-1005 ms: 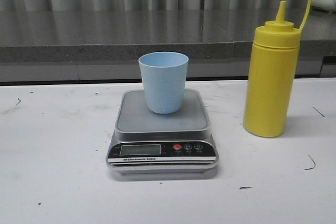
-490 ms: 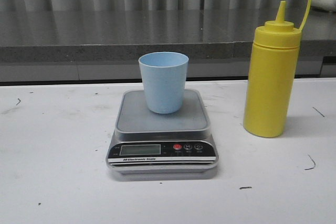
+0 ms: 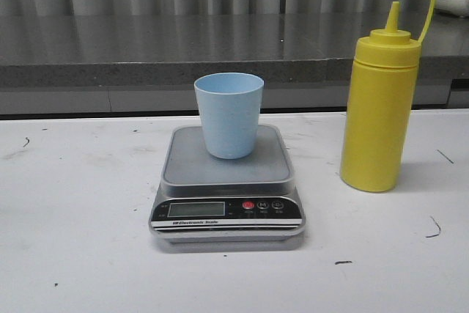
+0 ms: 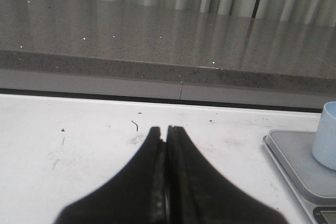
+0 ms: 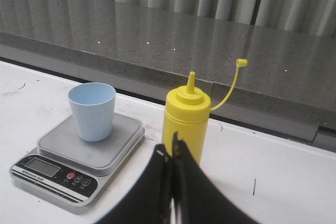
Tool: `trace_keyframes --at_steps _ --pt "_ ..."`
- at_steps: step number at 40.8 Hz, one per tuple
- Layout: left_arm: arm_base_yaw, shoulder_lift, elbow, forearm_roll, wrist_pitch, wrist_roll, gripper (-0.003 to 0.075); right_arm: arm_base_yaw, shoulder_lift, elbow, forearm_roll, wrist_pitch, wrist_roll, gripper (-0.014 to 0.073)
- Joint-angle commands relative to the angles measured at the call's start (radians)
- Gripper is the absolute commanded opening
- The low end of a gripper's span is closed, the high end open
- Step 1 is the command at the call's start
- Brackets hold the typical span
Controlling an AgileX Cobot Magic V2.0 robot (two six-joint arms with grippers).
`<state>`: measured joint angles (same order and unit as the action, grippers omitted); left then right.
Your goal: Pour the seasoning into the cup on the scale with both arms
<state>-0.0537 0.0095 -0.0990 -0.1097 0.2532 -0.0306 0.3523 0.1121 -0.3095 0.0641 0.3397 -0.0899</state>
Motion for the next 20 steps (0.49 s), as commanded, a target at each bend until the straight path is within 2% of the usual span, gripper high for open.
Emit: trace_keyframes --at_steps 1,12,20 --pt "0.006 -0.036 0.026 -0.004 -0.091 -0.013 -0.002 -0.001 0.008 -0.037 -0.01 -0.073 -0.011 -0.0107" --pt "0.006 -0.031 0.127 -0.018 -0.105 -0.038 -0.002 -0.001 0.008 -0.037 -0.01 -0.073 -0.011 -0.0107" --pt "0.006 -0.031 0.127 -0.028 -0.253 -0.038 -0.002 -0.001 0.008 -0.037 -0.01 -0.073 -0.011 -0.0107"
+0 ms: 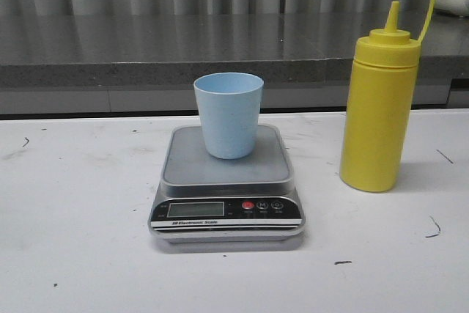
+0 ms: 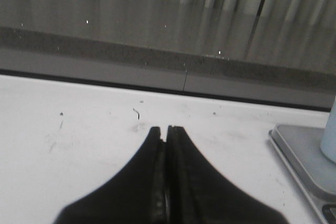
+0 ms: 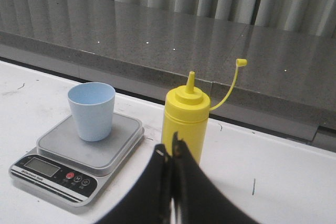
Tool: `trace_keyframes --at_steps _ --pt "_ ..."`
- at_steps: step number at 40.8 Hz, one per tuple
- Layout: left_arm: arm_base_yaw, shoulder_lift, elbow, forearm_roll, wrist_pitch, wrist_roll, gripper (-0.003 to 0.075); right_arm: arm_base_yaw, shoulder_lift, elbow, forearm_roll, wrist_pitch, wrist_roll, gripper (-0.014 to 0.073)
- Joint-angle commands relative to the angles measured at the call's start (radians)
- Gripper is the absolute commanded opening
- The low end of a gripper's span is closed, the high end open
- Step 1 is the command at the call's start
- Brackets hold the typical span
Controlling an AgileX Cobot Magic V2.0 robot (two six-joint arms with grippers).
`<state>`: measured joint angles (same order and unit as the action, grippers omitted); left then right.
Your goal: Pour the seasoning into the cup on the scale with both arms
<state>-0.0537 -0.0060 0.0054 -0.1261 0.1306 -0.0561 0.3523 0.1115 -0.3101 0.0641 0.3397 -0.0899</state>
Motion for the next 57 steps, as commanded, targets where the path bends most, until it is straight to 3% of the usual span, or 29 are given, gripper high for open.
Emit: trace_keyframes --at_steps 1,38,45,57 --pt "0.006 -0.016 0.023 -0.012 -0.131 -0.013 -0.002 -0.001 0.009 -0.036 -0.01 -0.073 -0.011 -0.0107" --pt "0.006 -0.016 0.023 -0.012 -0.131 -0.013 -0.002 -0.011 0.005 0.009 -0.037 -0.122 -0.011 -0.0107" --pt "0.006 -0.016 0.023 -0.012 -0.131 -0.013 -0.002 -0.129 -0.004 0.142 -0.036 -0.251 -0.011 -0.0107" --pt "0.006 -0.016 0.023 -0.012 -0.125 -0.013 -0.002 -0.384 -0.138 0.301 -0.035 -0.264 -0.011 -0.0107"
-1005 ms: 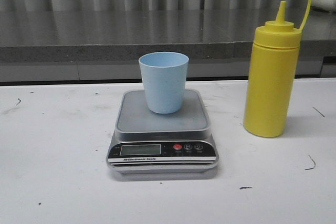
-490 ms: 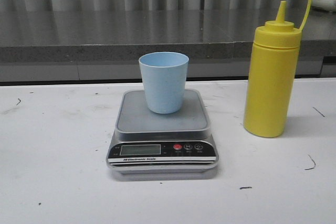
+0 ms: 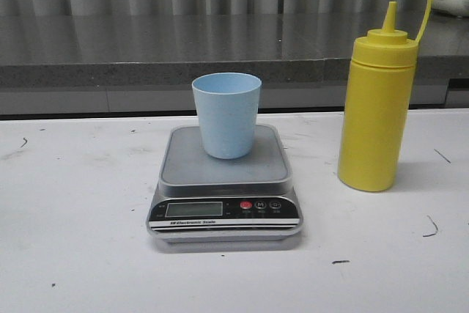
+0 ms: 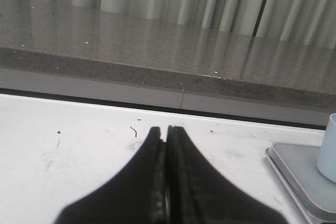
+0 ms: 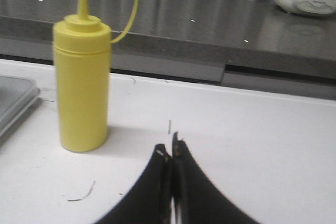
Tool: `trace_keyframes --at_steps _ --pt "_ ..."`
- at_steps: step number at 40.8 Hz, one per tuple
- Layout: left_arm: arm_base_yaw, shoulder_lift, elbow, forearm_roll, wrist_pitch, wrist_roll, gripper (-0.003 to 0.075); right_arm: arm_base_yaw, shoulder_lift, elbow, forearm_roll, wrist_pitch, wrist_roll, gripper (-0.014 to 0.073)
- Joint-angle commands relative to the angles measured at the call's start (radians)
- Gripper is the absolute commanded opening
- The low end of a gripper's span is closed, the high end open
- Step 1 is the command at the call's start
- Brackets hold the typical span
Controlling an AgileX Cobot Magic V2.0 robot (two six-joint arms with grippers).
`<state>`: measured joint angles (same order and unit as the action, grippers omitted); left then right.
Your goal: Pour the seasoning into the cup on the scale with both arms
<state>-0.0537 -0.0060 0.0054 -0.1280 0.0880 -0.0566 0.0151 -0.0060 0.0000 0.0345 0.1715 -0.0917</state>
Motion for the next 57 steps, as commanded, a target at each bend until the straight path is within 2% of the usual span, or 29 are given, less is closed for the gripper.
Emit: trace_keyframes --at_steps 1,11,57 --pt "0.006 -0.016 0.023 -0.01 -0.088 -0.012 -0.002 -0.06 -0.019 -0.003 -0.005 -0.095 -0.009 -0.0107" --pt "0.006 -0.016 0.023 -0.01 -0.088 -0.012 -0.002 -0.073 -0.02 0.021 -0.005 -0.036 -0.009 -0.0107" --pt "0.006 -0.016 0.023 -0.01 -0.088 -0.012 -0.002 -0.073 -0.02 0.021 -0.005 -0.038 -0.009 -0.0107"
